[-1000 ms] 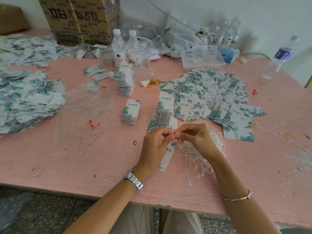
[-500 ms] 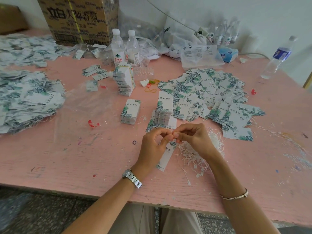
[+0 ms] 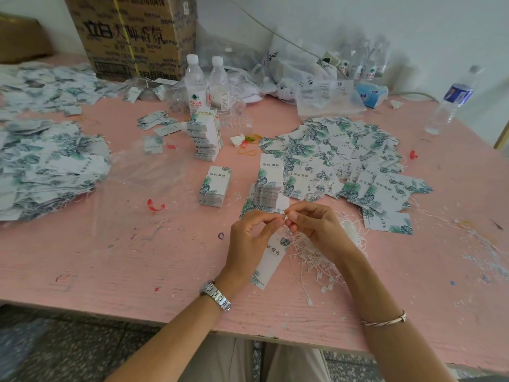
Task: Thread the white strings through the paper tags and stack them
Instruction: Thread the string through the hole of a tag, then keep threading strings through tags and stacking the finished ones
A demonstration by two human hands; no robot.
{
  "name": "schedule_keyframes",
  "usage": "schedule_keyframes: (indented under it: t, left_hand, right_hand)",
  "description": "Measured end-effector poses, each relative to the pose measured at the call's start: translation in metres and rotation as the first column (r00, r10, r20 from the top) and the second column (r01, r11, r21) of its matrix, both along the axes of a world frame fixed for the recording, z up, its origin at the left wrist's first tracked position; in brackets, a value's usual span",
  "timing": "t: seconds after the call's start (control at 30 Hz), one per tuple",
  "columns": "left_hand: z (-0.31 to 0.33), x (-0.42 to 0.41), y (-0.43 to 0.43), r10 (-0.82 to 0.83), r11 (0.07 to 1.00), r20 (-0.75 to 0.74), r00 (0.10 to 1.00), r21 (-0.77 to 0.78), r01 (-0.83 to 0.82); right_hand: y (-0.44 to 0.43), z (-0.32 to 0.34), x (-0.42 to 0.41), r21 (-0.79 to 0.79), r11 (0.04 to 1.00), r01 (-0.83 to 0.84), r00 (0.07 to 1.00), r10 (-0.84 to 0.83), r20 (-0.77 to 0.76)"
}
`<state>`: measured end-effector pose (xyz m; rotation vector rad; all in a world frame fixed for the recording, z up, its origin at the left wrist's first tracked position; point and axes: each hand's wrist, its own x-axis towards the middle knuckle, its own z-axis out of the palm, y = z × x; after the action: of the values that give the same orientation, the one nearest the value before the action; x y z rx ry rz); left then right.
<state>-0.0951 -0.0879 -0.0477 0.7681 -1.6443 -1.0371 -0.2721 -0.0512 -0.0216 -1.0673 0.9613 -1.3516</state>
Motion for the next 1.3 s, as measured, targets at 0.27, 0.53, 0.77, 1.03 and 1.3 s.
schedule_keyframes:
  t: [0.27, 0.53, 0.77, 1.03, 1.3]
  left_hand:
    - [0.0002, -0.0003, 0.0008, -0.014, 0.999, 0.012, 1.000, 0.042, 0.014]
    - [-0.0022, 0.0013, 0.0000, -0.044, 0.998, 0.014, 0.999, 0.044, 0.043]
    - [-0.0012, 0.0015, 0.0010, -0.041, 0.999, 0.024, 0.999, 0.018, 0.041]
    - [0.0005, 0.0009, 0.0028, -0.056, 0.997, -0.036, 0.998, 0.051, 0.058]
    - [0.0013, -0.0006, 0.0015, 0.047, 0.997, 0.101, 0.994, -0.068, -0.041]
  right_hand:
    - [0.0015, 0.0004, 0.0019, -0.019, 1.000, 0.006, 0.999, -0.007, -0.043]
    - [0.0024, 0.0011, 0.0025, -0.032, 0.999, 0.002, 0.995, -0.005, -0.096]
    - [0.0026, -0.0004, 0.0023, -0.036, 0.999, 0.015, 0.993, -0.019, -0.119]
    - [0.0038, 0.0041, 0.0053, -0.057, 0.998, 0.018, 0.997, -0.022, -0.074]
    - [0.0035, 0.0067, 0.0031, -0.055, 0.997, 0.057, 0.998, -0.056, 0.005]
